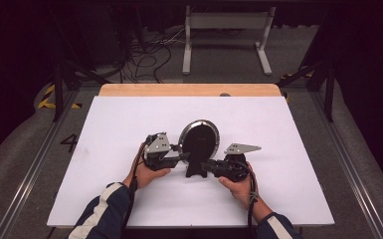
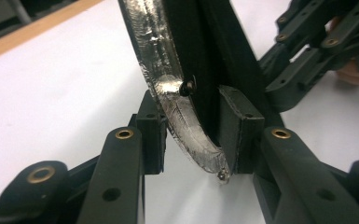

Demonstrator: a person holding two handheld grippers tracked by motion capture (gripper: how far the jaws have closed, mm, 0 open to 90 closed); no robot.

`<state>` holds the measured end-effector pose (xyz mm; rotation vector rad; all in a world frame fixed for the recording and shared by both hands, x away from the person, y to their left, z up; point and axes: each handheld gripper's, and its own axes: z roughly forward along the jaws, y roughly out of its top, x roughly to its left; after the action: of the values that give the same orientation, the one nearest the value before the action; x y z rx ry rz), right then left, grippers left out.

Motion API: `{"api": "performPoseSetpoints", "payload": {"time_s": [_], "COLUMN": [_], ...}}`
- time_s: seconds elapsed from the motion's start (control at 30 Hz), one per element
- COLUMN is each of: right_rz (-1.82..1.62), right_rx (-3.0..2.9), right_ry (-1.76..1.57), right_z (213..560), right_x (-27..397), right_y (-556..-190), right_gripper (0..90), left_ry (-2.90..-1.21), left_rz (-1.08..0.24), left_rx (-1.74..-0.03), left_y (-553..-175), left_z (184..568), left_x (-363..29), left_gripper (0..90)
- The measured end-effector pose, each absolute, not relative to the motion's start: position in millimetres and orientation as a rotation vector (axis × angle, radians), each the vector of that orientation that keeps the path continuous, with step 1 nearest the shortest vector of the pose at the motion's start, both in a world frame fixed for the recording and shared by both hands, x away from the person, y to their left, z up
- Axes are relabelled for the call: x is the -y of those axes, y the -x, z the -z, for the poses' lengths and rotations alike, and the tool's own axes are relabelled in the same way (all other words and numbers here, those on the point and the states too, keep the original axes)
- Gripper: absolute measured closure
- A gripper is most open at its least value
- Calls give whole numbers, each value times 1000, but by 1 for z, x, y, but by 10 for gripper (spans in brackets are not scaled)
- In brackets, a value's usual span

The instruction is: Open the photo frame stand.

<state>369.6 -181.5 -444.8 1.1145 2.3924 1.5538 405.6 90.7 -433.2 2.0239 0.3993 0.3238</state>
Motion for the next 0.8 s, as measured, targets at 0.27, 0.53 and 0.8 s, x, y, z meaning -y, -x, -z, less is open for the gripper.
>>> {"api": "performPoseSetpoints", "payload": {"time_s": [0.27,0.53,0.8], "right_rz": [-1525,-1548,-1513], "right_rx": [-2406,-2416,-2438], "right_ry": [-1093,-1068,-1037], "right_z": [444,442,440], "right_x": [178,179,177], "right_y": [-367,-366,-364], "right_gripper": [776,774,768], "left_ry": [-2009,-2004,-2020], "left_rz": [-426,-496,-607], "left_rx": [-416,-419,-434], "left_y": [-403,-402,-401], "left_z": [437,439,440], "left_x": [-88,-87,-85], "left_gripper": [648,635,642]}}
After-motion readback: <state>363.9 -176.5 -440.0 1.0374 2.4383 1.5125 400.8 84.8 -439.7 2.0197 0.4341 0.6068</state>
